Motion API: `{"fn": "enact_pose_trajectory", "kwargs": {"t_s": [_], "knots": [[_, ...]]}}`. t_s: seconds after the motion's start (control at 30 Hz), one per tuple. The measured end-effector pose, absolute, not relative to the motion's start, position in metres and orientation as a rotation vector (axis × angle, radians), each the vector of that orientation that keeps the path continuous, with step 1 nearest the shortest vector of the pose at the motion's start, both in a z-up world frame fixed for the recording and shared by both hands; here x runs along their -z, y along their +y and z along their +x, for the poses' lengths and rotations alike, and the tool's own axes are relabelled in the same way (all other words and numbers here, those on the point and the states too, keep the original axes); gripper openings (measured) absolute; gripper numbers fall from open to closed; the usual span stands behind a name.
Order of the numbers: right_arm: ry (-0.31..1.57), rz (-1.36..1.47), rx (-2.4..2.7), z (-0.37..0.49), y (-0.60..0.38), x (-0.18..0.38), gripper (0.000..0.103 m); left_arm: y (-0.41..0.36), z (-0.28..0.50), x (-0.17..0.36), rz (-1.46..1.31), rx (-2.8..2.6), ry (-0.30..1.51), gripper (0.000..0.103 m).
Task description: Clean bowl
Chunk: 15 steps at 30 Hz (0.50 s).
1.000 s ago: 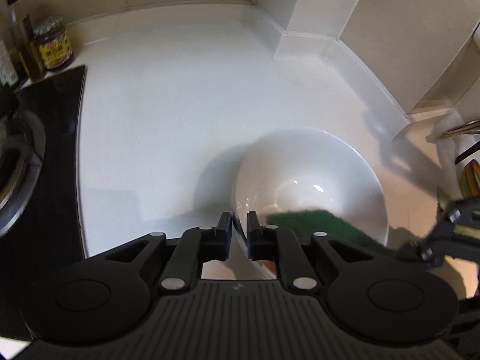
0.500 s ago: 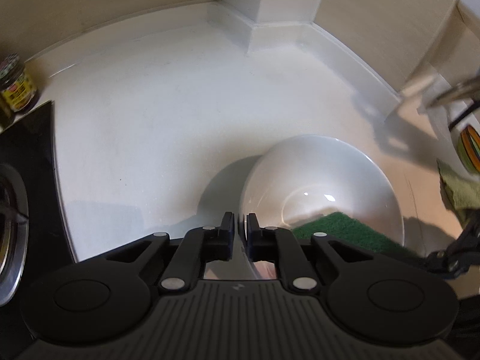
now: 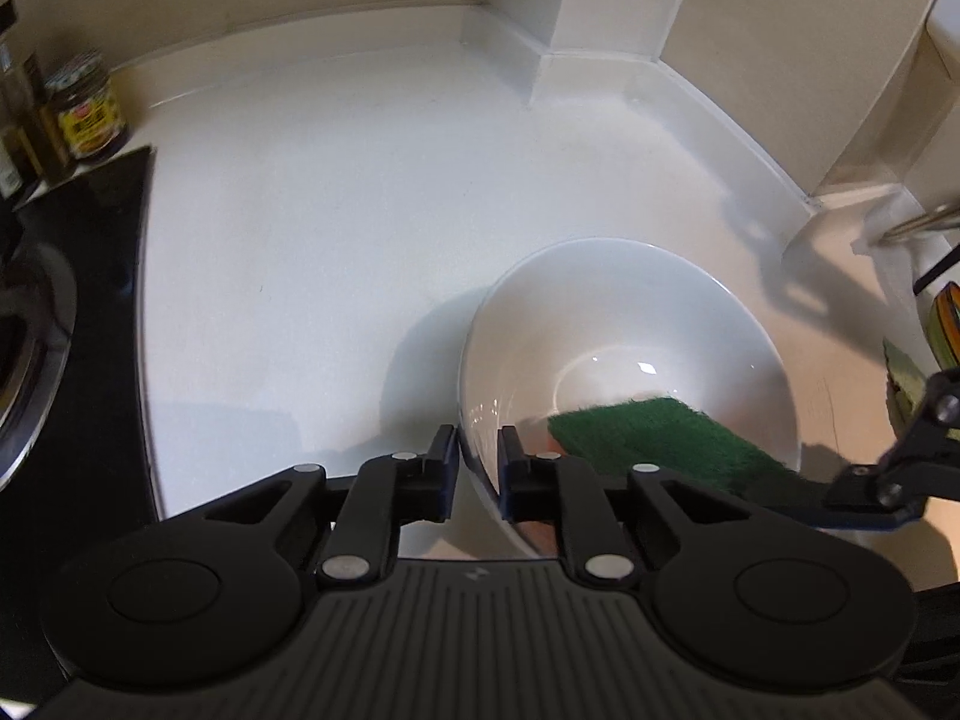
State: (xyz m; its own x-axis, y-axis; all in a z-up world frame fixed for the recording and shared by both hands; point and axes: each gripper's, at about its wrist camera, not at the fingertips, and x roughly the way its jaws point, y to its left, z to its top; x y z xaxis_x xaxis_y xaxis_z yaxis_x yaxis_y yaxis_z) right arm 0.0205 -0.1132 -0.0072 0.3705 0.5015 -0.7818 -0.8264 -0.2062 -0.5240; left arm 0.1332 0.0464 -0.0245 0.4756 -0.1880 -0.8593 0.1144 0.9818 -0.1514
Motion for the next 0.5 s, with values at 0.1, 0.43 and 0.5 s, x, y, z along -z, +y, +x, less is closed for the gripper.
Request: {"fn": "enact_pose_trajectory", "kwargs": {"t_s": [0.1,0.43,0.5], "knots": [[0.334,-1.311,-1.238,0.021,-0.121,0.007,0.024,0.049,0.148,0.023,-0.068,0.213,1.064,0.011],[0.304,-1.378,-1.194,0.012,-0.117,0.014,0.031,0.063,0.121,0.019,-0.210,0.163,1.036,0.012],[0.297,-1.379,-1.191,0.011,-0.118,0.012,0.033,0.062,0.118,0.020,-0.219,0.152,1.028,0.012]]}}
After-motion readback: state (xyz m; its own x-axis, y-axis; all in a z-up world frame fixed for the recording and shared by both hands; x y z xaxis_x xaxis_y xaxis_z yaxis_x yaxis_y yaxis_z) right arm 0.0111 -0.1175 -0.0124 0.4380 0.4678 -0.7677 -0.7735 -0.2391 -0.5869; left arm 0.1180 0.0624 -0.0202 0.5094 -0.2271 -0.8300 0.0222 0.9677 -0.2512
